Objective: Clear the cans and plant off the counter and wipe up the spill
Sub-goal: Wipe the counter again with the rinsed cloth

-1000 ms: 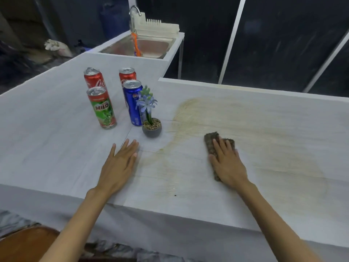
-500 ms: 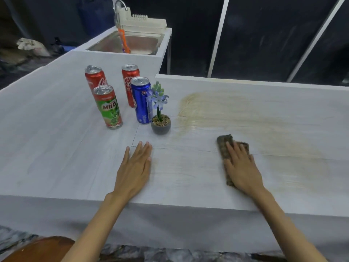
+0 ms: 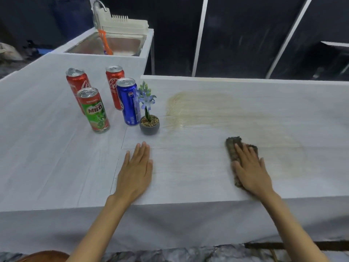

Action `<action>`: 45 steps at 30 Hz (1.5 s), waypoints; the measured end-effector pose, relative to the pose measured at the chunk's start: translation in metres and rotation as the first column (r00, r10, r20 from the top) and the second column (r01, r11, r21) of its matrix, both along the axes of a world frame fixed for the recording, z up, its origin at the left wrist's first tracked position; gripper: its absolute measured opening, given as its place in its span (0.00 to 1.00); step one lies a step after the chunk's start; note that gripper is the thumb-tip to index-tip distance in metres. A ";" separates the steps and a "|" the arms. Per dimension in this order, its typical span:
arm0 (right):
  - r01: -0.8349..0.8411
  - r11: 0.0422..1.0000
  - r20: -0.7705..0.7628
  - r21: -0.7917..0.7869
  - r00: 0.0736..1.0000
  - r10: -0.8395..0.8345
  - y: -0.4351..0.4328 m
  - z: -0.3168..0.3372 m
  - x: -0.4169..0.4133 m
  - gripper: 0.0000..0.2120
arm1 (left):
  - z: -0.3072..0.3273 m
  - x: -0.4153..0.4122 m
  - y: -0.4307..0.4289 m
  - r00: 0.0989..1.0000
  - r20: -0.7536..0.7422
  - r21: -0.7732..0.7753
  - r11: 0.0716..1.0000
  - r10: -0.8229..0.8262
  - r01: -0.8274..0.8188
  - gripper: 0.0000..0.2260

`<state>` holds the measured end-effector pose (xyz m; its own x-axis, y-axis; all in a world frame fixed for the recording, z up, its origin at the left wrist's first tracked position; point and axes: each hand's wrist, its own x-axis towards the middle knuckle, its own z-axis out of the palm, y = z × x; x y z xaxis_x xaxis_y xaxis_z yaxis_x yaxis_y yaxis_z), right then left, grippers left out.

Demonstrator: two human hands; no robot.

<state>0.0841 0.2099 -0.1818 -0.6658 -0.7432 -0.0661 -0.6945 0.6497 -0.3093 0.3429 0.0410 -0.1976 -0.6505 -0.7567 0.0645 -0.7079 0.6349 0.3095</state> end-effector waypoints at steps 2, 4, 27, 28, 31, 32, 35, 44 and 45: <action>0.090 0.996 -0.014 -0.010 0.996 -0.091 -0.033 0.001 -0.013 0.27 | 0.005 -0.023 0.011 0.998 -0.031 0.022 0.998 -0.058 0.059 0.28; 0.042 0.999 -0.003 -0.024 0.999 -0.042 -0.067 -0.003 0.005 0.27 | 0.005 -0.052 0.023 0.991 -0.035 0.028 0.992 -0.126 0.127 0.24; -0.243 0.965 -0.058 -0.099 0.969 0.239 0.064 -0.011 -0.069 0.37 | 0.006 -0.195 0.076 0.998 0.022 0.042 0.997 -0.063 0.062 0.23; -0.171 0.982 -0.068 -0.076 0.984 0.166 0.082 -0.009 -0.102 0.35 | 0.005 -0.200 0.078 0.998 0.017 0.037 0.998 -0.058 0.057 0.24; 0.110 0.994 -0.018 -0.002 0.994 -0.110 0.081 0.002 -0.183 0.27 | 0.000 -0.208 0.080 1.000 0.017 -0.006 1.000 -0.027 0.027 0.25; 0.153 0.988 -0.013 0.000 0.988 -0.153 0.063 0.004 -0.194 0.26 | -0.001 -0.209 0.081 1.000 0.018 -0.026 0.999 -0.021 0.021 0.26; 0.023 0.999 -0.013 -0.025 1.000 -0.023 -0.005 -0.003 -0.168 0.27 | -0.005 -0.209 0.080 1.000 0.010 -0.044 0.999 -0.005 0.006 0.29; -0.250 0.967 -0.052 -0.056 0.967 0.248 0.111 -0.005 -0.190 0.34 | -0.004 -0.210 0.082 1.000 0.002 -0.045 0.999 0.025 -0.025 0.24; -0.137 0.990 -0.040 -0.025 0.990 0.136 0.108 -0.003 -0.217 0.31 | -0.004 -0.211 0.083 1.000 -0.002 -0.042 0.999 0.030 -0.030 0.24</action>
